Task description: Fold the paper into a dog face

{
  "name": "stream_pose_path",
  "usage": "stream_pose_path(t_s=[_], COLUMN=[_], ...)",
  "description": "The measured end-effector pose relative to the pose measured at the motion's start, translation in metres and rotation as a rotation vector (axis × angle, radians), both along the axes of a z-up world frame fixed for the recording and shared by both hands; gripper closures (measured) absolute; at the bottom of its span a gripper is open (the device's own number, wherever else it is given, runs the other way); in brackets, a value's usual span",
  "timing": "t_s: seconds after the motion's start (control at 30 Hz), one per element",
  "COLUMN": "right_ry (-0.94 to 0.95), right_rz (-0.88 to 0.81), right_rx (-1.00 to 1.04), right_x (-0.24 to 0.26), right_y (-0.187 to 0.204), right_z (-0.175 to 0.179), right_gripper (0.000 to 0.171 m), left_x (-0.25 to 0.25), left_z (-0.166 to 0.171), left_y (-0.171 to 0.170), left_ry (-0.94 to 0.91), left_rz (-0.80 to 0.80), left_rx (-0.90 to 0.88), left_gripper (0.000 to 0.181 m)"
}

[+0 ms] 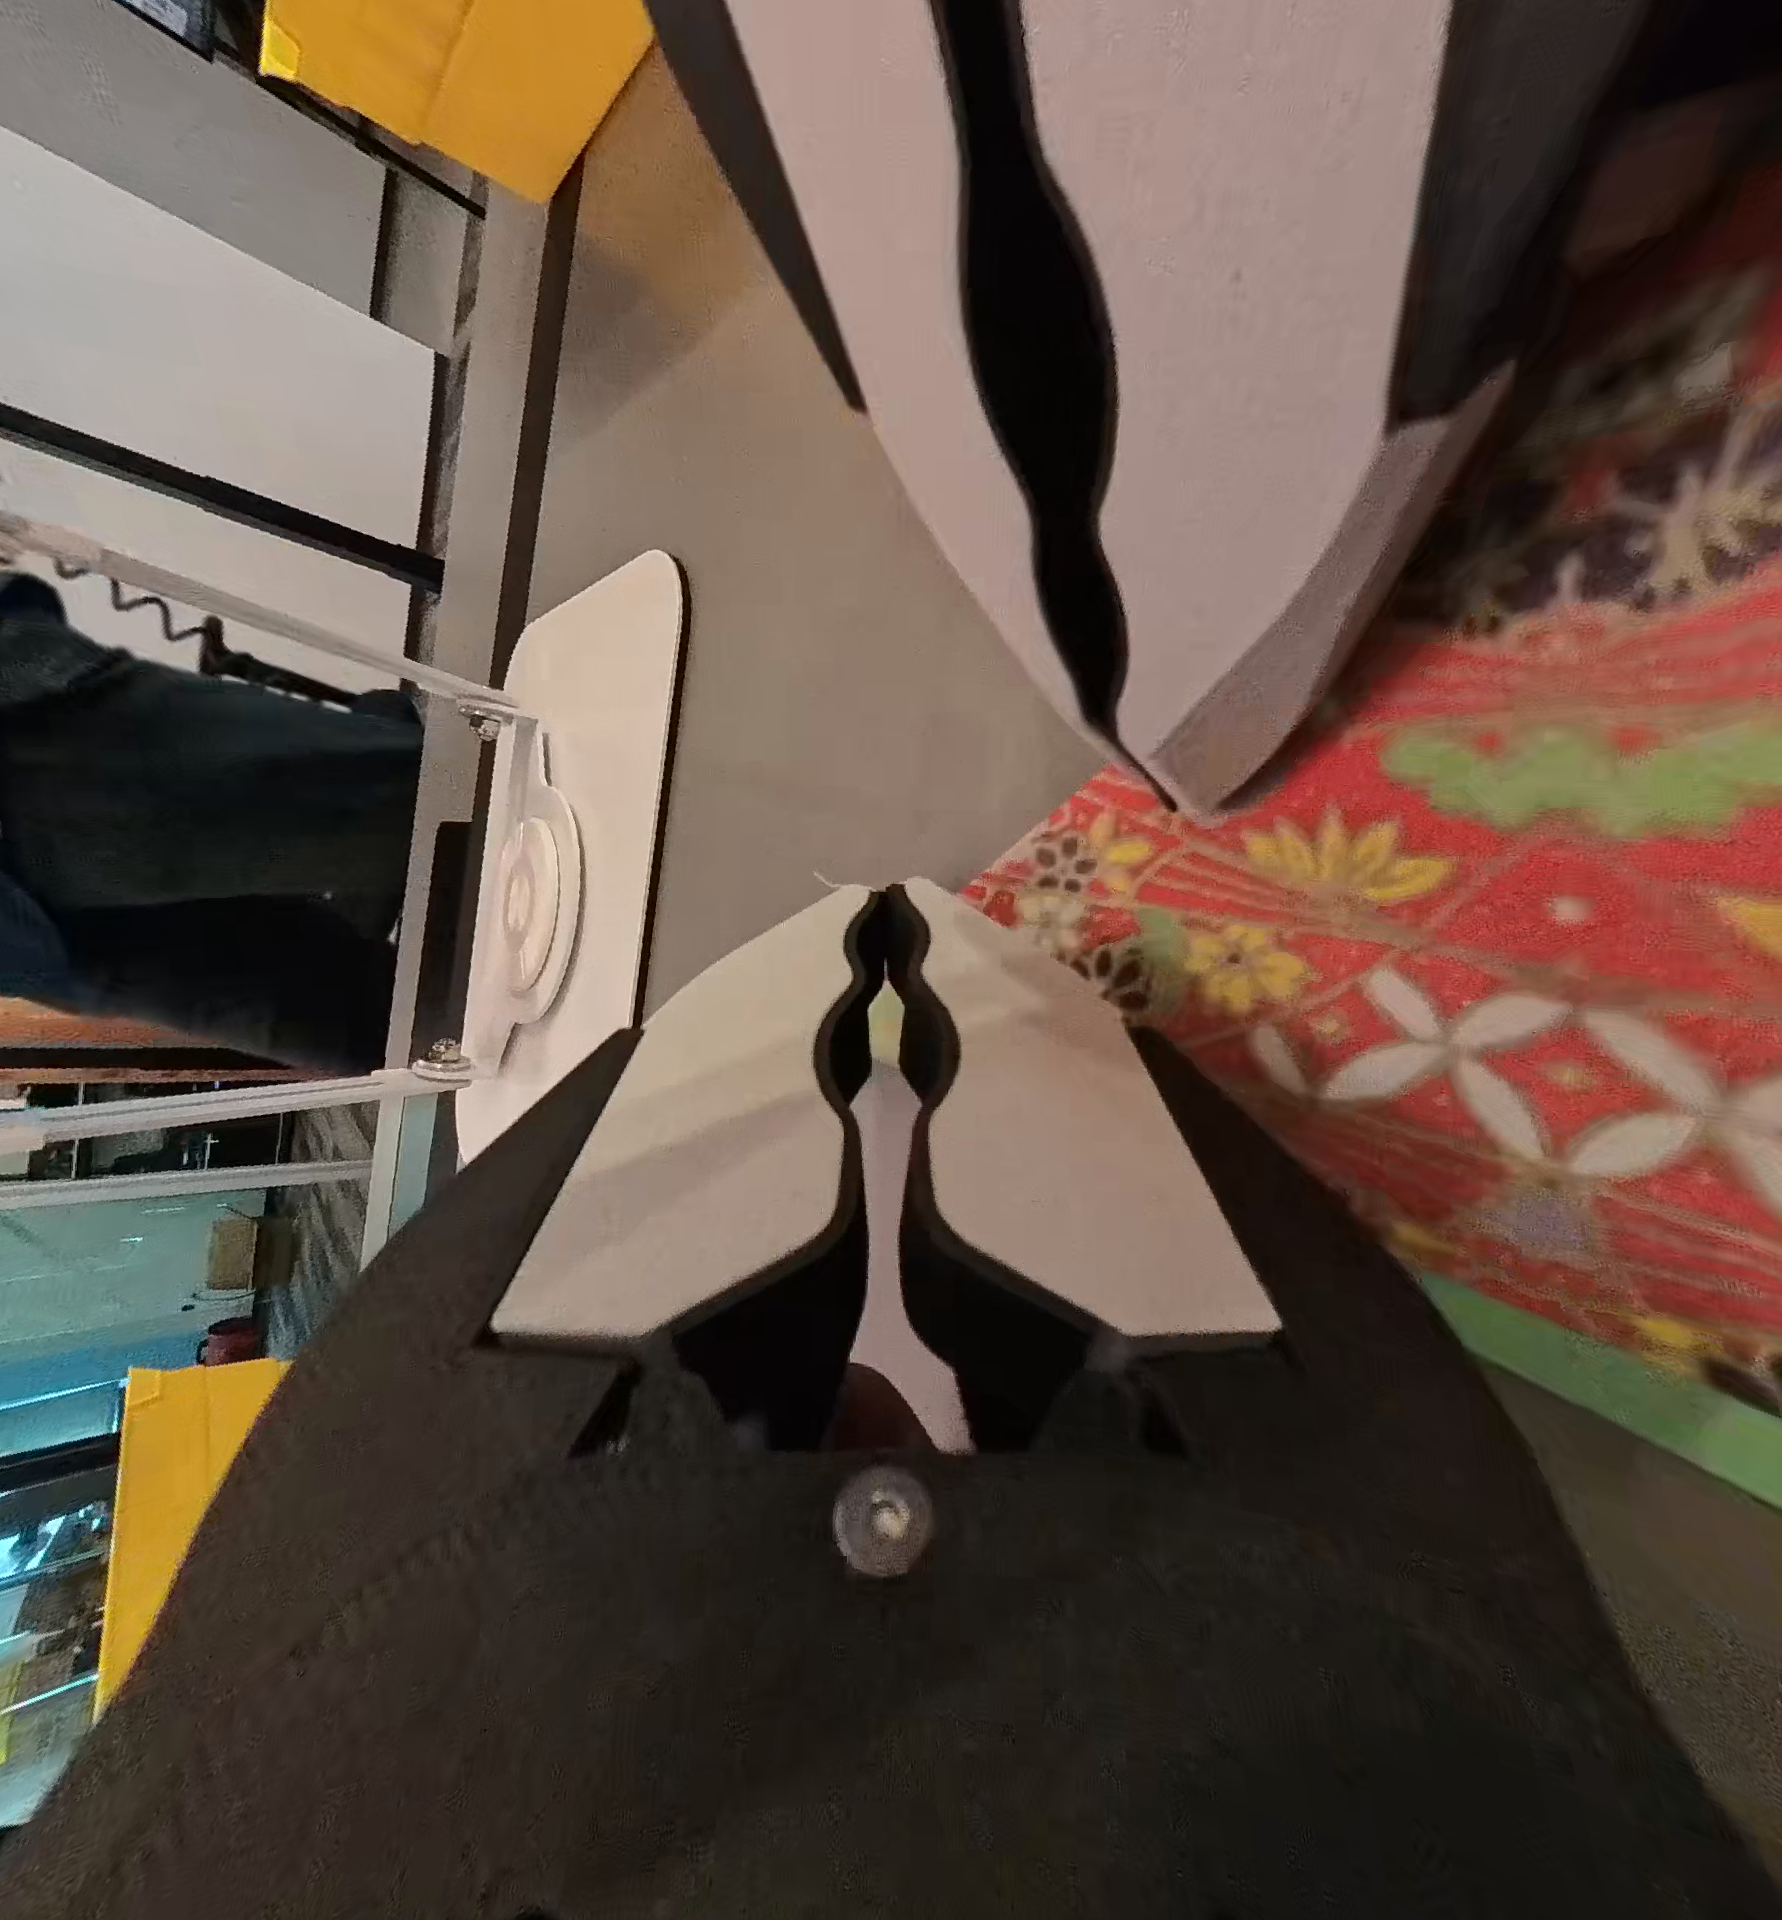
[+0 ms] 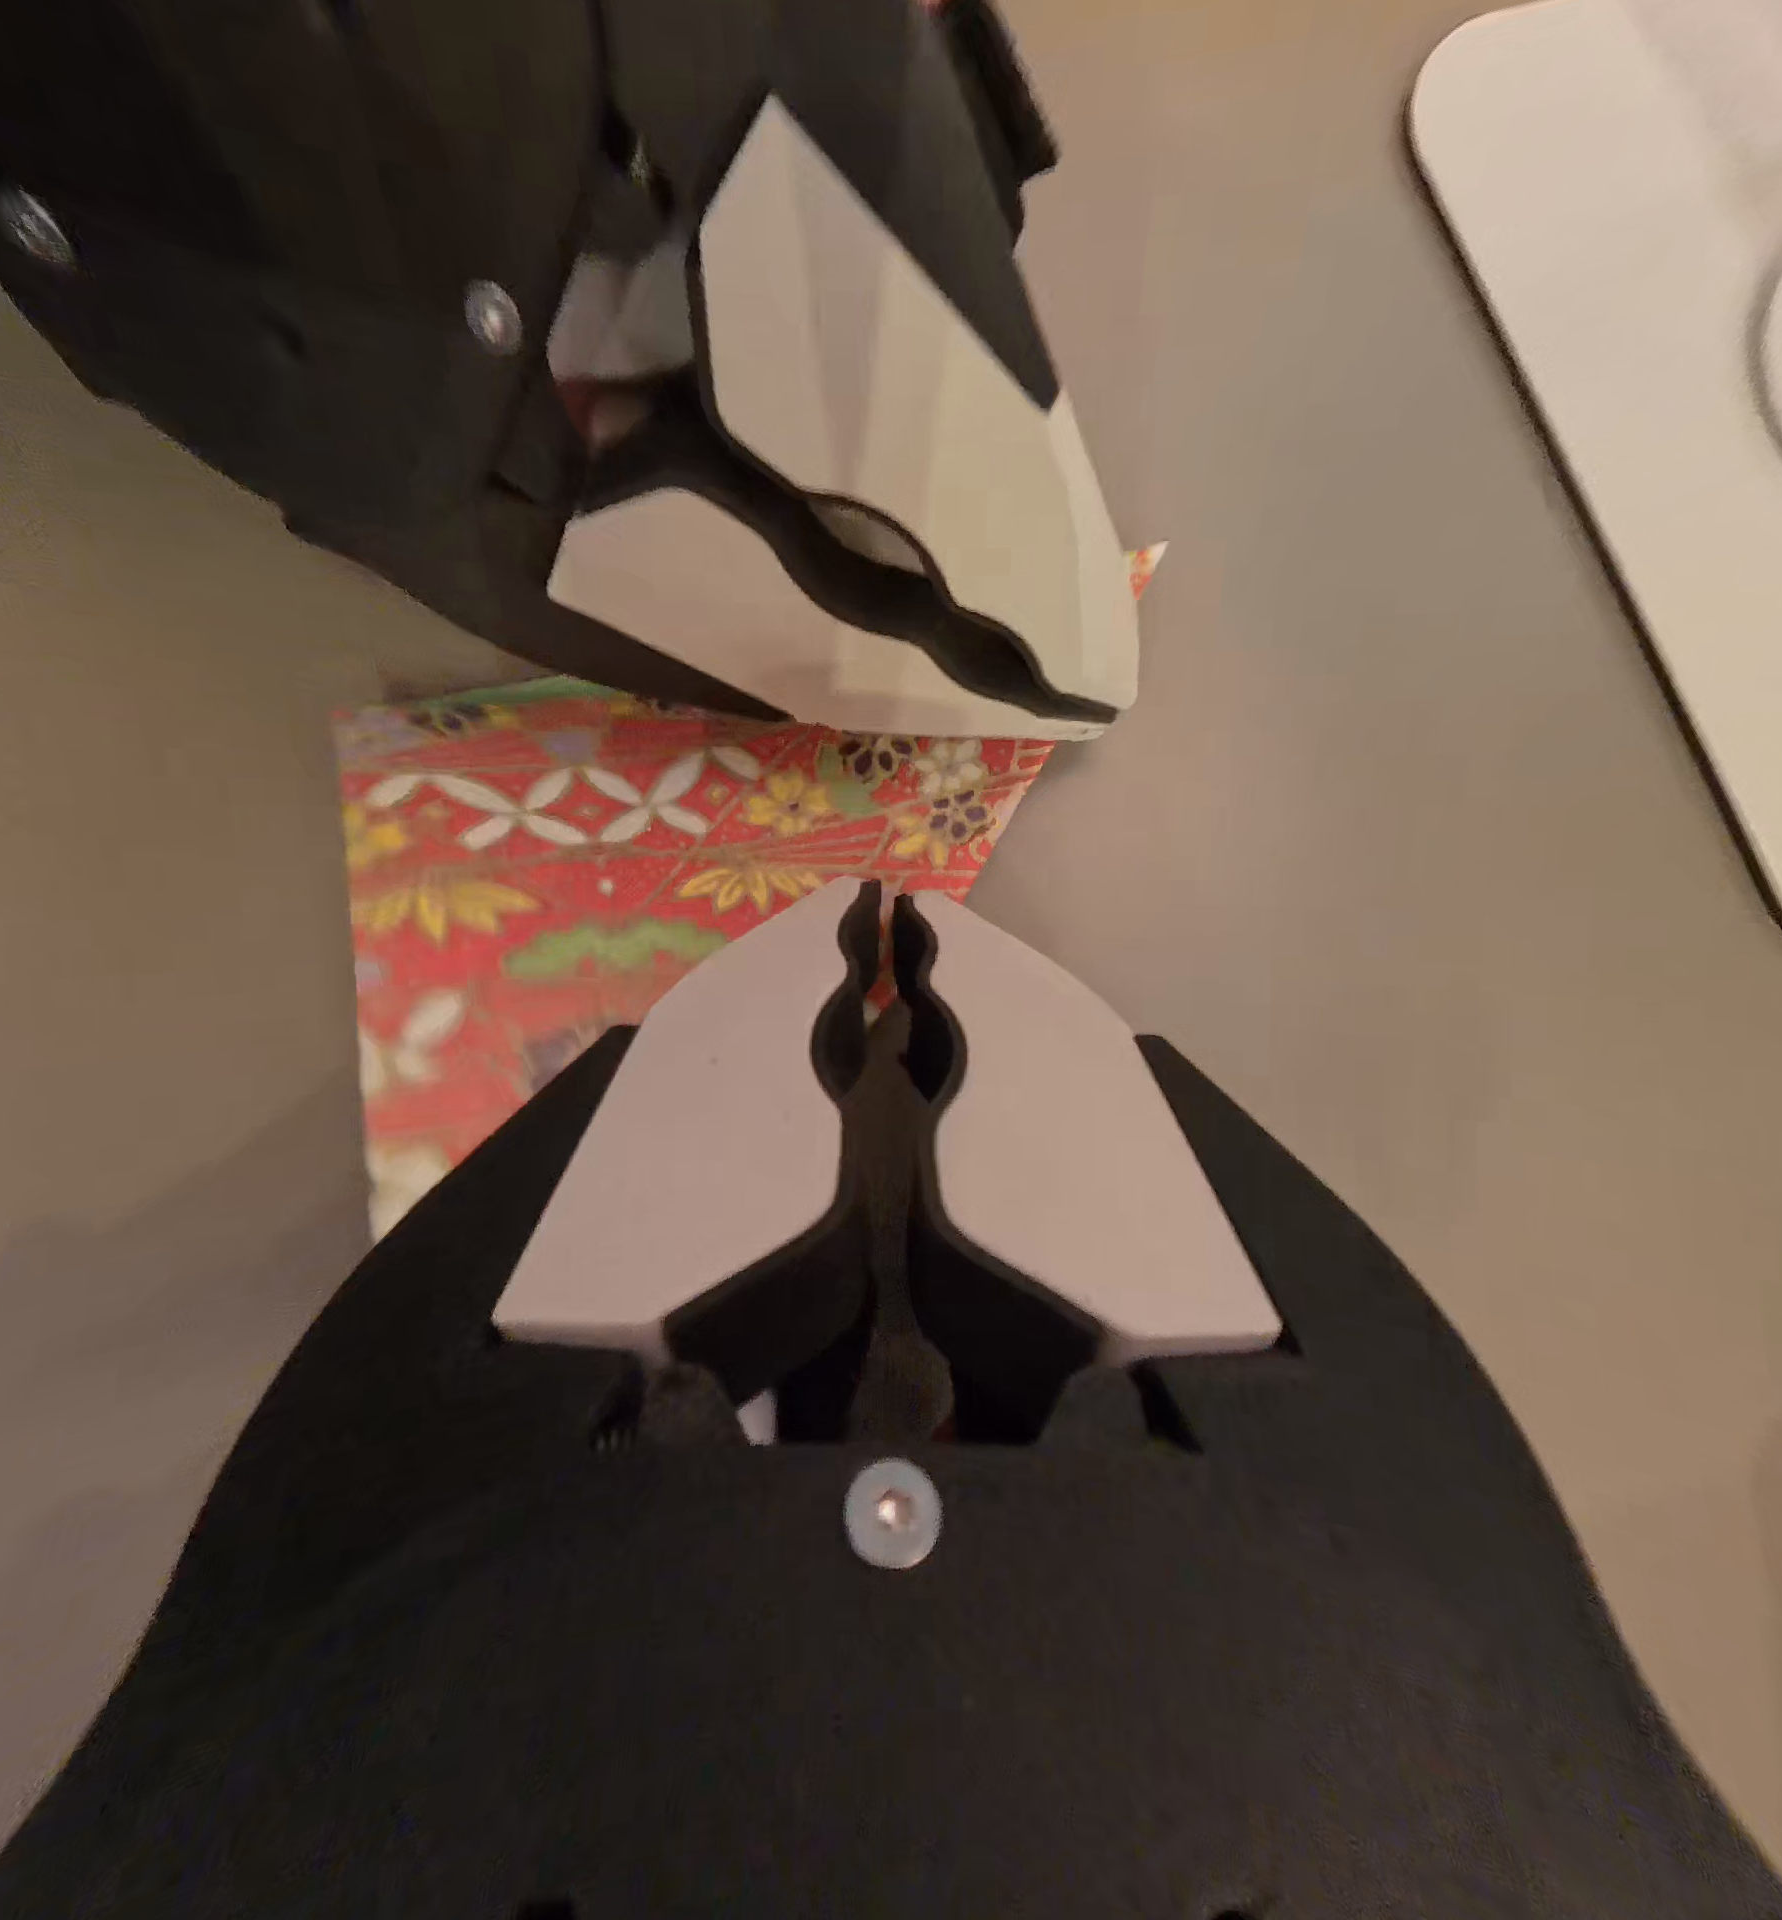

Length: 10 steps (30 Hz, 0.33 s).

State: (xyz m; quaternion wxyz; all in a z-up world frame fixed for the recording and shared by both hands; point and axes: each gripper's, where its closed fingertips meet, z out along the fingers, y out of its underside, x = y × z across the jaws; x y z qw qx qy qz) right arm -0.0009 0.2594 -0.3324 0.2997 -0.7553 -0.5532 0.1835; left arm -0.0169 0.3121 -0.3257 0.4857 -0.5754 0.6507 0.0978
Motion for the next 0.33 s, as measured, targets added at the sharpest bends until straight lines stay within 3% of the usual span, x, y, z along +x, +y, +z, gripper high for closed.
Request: stream_pose_path(t_s=[0.03, 0.33], right_ry=[0.003, 0.007], right_rz=[0.007, 0.019], right_rx=[0.005, 0.053], right_x=[-0.0008, -0.0007], right_y=[0.0003, -0.0013], right_z=[-0.0007, -0.0011], right_gripper=[0.171, 0.168], left_x=[0.0001, -0.0009], left_z=[0.0, 0.0032], left_y=[-0.0001, 0.0012], left_ry=[0.001, -0.058], left_rz=[-0.002, 0.019], left_rx=[0.001, -0.014], left_gripper=[0.181, 0.181])
